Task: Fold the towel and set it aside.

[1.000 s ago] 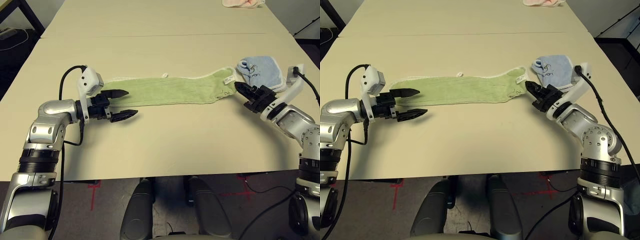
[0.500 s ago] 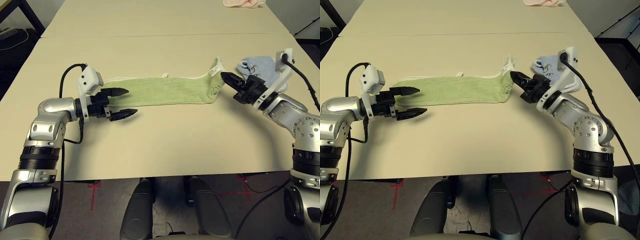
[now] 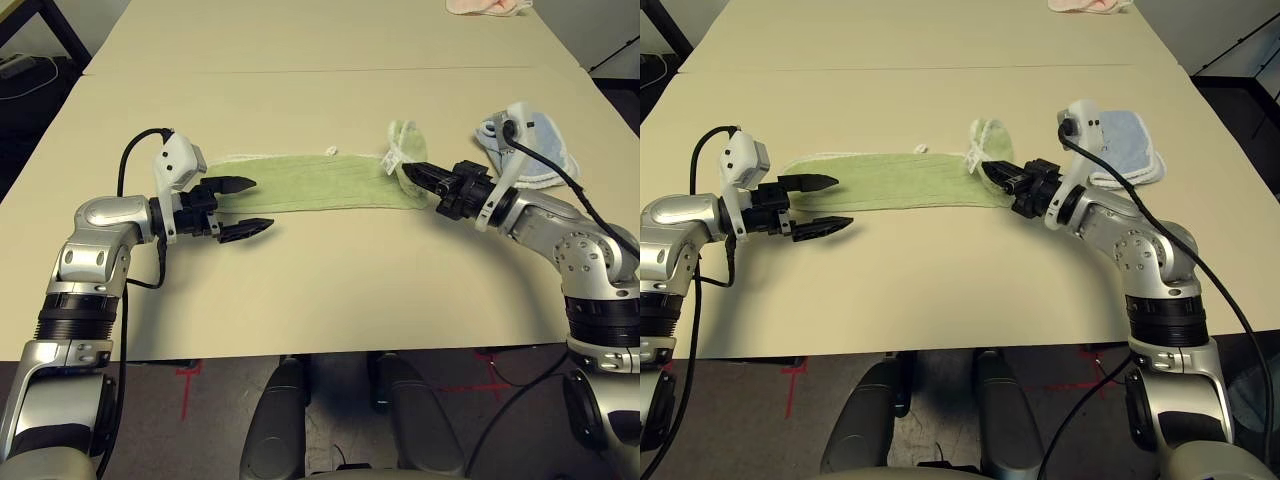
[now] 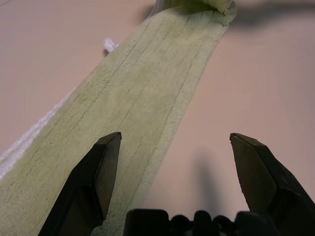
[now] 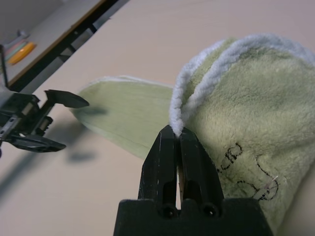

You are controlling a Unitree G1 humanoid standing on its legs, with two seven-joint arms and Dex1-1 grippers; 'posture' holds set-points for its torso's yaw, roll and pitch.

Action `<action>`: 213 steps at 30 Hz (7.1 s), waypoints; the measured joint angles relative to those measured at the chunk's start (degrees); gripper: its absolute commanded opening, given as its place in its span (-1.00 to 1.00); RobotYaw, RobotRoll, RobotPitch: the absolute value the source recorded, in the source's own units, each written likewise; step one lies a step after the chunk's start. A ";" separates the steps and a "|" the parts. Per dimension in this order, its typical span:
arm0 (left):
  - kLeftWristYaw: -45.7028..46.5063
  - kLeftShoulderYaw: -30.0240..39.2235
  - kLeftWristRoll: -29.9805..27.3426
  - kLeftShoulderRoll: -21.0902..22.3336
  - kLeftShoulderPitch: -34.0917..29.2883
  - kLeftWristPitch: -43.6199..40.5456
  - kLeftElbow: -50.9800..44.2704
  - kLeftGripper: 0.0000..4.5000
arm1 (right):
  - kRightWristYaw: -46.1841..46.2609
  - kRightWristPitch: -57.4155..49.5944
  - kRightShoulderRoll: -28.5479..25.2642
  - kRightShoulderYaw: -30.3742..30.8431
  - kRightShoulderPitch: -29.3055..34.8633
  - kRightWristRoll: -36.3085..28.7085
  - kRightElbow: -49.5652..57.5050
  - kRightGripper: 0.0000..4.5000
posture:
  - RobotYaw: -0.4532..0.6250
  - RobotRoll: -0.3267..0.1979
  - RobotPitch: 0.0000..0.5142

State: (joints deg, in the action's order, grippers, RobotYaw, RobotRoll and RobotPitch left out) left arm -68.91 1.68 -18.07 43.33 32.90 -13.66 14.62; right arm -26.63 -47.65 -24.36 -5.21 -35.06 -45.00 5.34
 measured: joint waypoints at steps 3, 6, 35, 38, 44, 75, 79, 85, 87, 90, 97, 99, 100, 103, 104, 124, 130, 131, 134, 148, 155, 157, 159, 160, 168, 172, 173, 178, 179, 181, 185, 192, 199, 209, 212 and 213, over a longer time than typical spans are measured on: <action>0.04 0.00 0.00 0.01 0.00 -0.23 -0.07 1.00 | -0.55 0.00 1.02 0.28 -0.84 0.56 0.43 -0.99 | -0.01 0.25 -0.22; 0.21 0.00 0.00 0.00 0.00 -0.35 -0.15 1.00 | -1.24 0.08 2.36 1.48 -1.63 1.50 0.44 -0.99 | -0.01 0.25 -0.21; 1.02 0.00 0.05 0.00 -0.57 -0.38 -0.30 1.00 | -6.09 5.21 9.62 12.30 -5.93 20.03 -9.92 -0.99 | 0.01 0.25 -0.20; 1.02 0.00 0.05 0.00 -0.60 -0.38 -0.30 1.00 | -5.56 5.21 10.82 12.47 -6.54 21.67 -10.17 -0.99 | 0.01 0.25 -0.20; 1.02 0.00 0.05 0.00 -0.67 -0.37 -0.30 1.00 | -5.74 5.22 12.47 13.86 -7.07 23.64 -10.31 -0.28 | 0.02 0.25 -0.21; 1.05 -0.34 0.47 -0.37 0.60 0.62 0.25 1.00 | -26.10 26.19 -9.17 8.95 -3.54 27.00 -10.57 0.99 | -0.04 0.25 -0.24; 1.83 -0.56 1.29 -0.75 0.62 0.84 1.16 1.00 | -28.90 33.54 -10.03 9.40 -2.47 30.35 -14.54 0.99 | -0.03 0.25 -0.23; 2.82 -0.49 1.90 -0.74 0.61 0.36 1.26 1.00 | -34.12 40.52 -10.38 9.41 -1.96 31.07 -16.90 0.99 | 0.00 0.25 -0.20; 2.80 -0.36 1.88 -0.66 0.61 0.36 1.26 1.00 | -35.86 42.17 -10.50 9.41 -1.64 31.05 -17.69 0.99 | 0.00 0.25 -0.20; 2.78 -0.09 1.83 -0.34 0.60 0.36 1.26 1.00 | -38.29 43.90 -10.50 9.32 -1.60 30.58 -19.32 0.99 | 0.01 0.25 -0.19; 4.69 1.39 1.78 1.41 0.07 -2.48 0.35 1.00 | -41.81 47.95 -10.22 9.12 -1.68 29.82 -21.66 0.99 | 0.04 0.25 -0.18; 6.79 1.95 1.99 2.86 0.06 -5.37 -0.41 1.00 | -41.91 48.35 -9.71 9.12 -1.90 29.89 -22.28 0.99 | 0.05 0.25 -0.18; 7.74 2.23 2.21 3.46 0.07 -6.76 -0.63 1.00 | -41.90 48.57 -9.51 9.12 -2.01 29.95 -22.60 0.99 | 0.06 0.25 -0.18; 11.20 2.77 2.76 5.08 0.15 -11.69 -1.03 1.00 | -41.89 48.75 -9.00 9.12 -2.10 30.01 -23.02 0.99 | 0.06 0.25 -0.18; 12.54 3.23 2.64 5.06 0.23 -13.52 -1.22 1.00 | -41.88 48.75 -8.86 9.12 -2.10 30.01 -23.05 0.99 | 0.05 0.25 -0.18; 20.19 10.60 -10.80 11.52 -0.66 -57.82 -11.05 1.00 | -40.95 47.68 -7.85 9.13 -2.15 30.00 -22.73 0.99 | 0.05 0.25 -0.19; 22.63 12.25 -12.79 7.32 1.39 -62.03 -7.86 1.00 | -40.85 47.63 -7.89 9.13 -2.13 30.03 -22.40 0.99 | 0.04 0.25 -0.21; 23.37 13.29 -13.27 6.01 2.22 -62.90 -6.91 1.00 | -40.82 47.63 -7.89 9.13 -2.13 30.12 -22.39 0.99 | 0.04 0.25 -0.21; 26.00 16.41 -14.11 2.48 4.57 -64.59 -4.73 1.00 | -40.79 47.62 -7.93 9.13 -2.12 30.45 -22.37 0.99 | 0.04 0.25 -0.22; 32.85 20.91 -14.87 -2.03 8.02 -66.87 1.06 1.00 | -40.32 46.75 -7.99 9.12 -1.96 30.46 -21.10 0.99 | 0.01 0.25 -0.23; 33.43 21.04 -15.01 -1.89 8.02 -66.43 2.01 1.00 | -40.03 46.65 -7.99 9.12 -1.72 30.45 -20.57 0.99 | 0.01 0.25 -0.23; 34.06 21.66 -15.01 -1.93 8.03 -66.28 2.35 1.00 | -40.02 46.65 -8.00 9.12 -1.71 30.45 -20.53 0.99 | 0.01 0.25 -0.23; 35.34 22.62 -14.95 -2.13 8.43 -65.70 3.52 1.00 | -39.98 46.63 -7.99 9.12 -1.68 30.45 -20.51 0.99 | 0.01 0.25 -0.23; 36.02 23.02 -14.91 -2.30 8.74 -65.34 4.16 1.00 | -39.97 46.63 -7.99 9.12 -1.67 30.45 -20.49 0.99 | 0.01 0.25 -0.23; 39.62 24.23 -14.58 -2.97 9.47 -62.71 5.68 1.00 | -39.86 46.58 -7.99 9.12 -1.65 30.44 -19.92 0.99 | 0.01 0.25 -0.23; 41.16 24.24 -14.54 -3.10 9.47 -61.88 6.02 0.56 | -39.83 46.58 -7.99 9.12 -1.65 30.45 -19.92 1.00 | 0.01 0.25 -0.23; 41.42 24.24 -14.50 -3.12 9.47 -61.69 6.19 0.40 | -39.81 46.58 -7.99 9.12 -1.64 30.45 -19.92 1.00 | 0.01 0.25 -0.23; 42.49 24.24 -14.40 -3.12 9.47 -61.28 6.76 -0.46 | -39.63 46.50 -7.99 9.12 -1.40 30.45 -19.53 1.00 | 0.01 0.25 -0.23; 42.64 24.24 -14.42 -3.13 9.48 -61.17 6.79 -0.62 | -39.60 46.48 -7.99 9.12 -1.39 30.45 -19.37 1.00 | 0.01 0.25 -0.23; 42.98 24.35 -14.44 -3.27 9.59 -60.98 6.98 -0.97 | -39.53 46.44 -7.99 9.12 -1.39 30.45 -19.28 1.00 | 0.01 0.25 -0.24; 43.69 25.29 -14.57 -3.99 10.80 -60.97 7.98 -0.99 | -39.37 46.25 -7.99 9.12 -1.39 30.46 -19.27 1.00 | 0.01 0.25 -0.24; 44.51 26.96 -15.69 -4.93 12.90 -62.66 8.12 -0.99 | -39.22 46.20 -7.99 9.12 -1.35 30.48 -19.28 1.00 | 0.01 0.25 -0.25; 43.13 25.18 -18.07 -6.02 14.23 -65.49 4.09 -0.99 | -39.15 46.22 -8.13 9.12 -1.35 30.52 -19.70 1.00 | 0.00 0.25 -0.28; 41.67 23.02 -21.32 -10.09 20.22 -68.17 -0.19 -0.99 | -38.93 46.62 -9.23 8.88 -1.35 30.57 -21.29 1.00 | 0.00 0.25 -0.30; 41.70 22.28 -21.32 -11.78 21.70 -67.80 0.01 -0.99 | -38.75 46.67 -9.59 8.84 -1.35 30.57 -21.42 1.00 | 0.00 0.25 -0.30; 41.70 21.99 -21.31 -12.17 22.30 -67.61 0.15 -0.99 | -38.64 46.68 -9.74 8.80 -1.35 30.57 -21.50 1.00 | 0.00 0.25 -0.30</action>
State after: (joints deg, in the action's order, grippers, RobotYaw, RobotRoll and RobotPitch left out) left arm -27.21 23.67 -39.37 31.16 55.21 -81.27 14.76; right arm -65.27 -0.97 -34.10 3.59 -36.40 -14.43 -16.16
